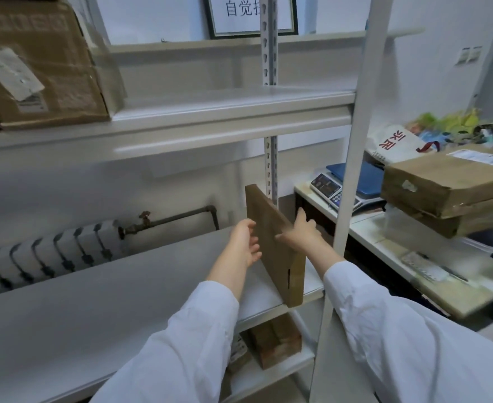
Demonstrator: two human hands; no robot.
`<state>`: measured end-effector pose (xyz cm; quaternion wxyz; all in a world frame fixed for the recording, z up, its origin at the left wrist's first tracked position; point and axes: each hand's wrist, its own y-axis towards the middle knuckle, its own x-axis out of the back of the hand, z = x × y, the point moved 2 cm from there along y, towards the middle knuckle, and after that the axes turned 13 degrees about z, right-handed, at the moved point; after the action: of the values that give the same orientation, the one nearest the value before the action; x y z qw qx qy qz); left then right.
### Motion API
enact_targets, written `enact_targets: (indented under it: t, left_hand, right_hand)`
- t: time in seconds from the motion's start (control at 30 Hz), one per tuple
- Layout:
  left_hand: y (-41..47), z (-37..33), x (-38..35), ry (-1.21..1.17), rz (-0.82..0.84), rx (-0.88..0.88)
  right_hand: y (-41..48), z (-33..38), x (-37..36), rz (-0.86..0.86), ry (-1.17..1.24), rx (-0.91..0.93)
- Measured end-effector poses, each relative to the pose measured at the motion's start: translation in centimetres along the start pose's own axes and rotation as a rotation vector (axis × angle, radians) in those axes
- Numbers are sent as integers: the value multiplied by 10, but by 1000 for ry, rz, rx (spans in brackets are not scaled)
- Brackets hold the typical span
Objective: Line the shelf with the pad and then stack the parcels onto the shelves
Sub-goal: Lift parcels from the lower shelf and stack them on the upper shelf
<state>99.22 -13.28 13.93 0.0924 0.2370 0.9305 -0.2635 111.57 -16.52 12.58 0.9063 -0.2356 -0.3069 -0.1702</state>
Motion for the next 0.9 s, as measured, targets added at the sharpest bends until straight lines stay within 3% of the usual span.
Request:
enact_targets:
  t: [0.27,0.4,0.5,0.77,0.9]
  left_hand:
    - [7,19,-13,67,103,169]
    - [13,17,0,131,71,152]
    - [13,19,13,236,37,151]
    - [-4,33,59,313,-126,18]
    - [-27,29,92,217,-136,-39]
  right_hand:
    - [-10,-1,-9,50,-152,91]
    - [-29,14,-12,422,12,155]
    - [-35,16,-17,543,-22,206]
    - [-52,18,-37,608,-8,213]
    - [-60,19,-39,444,35,201]
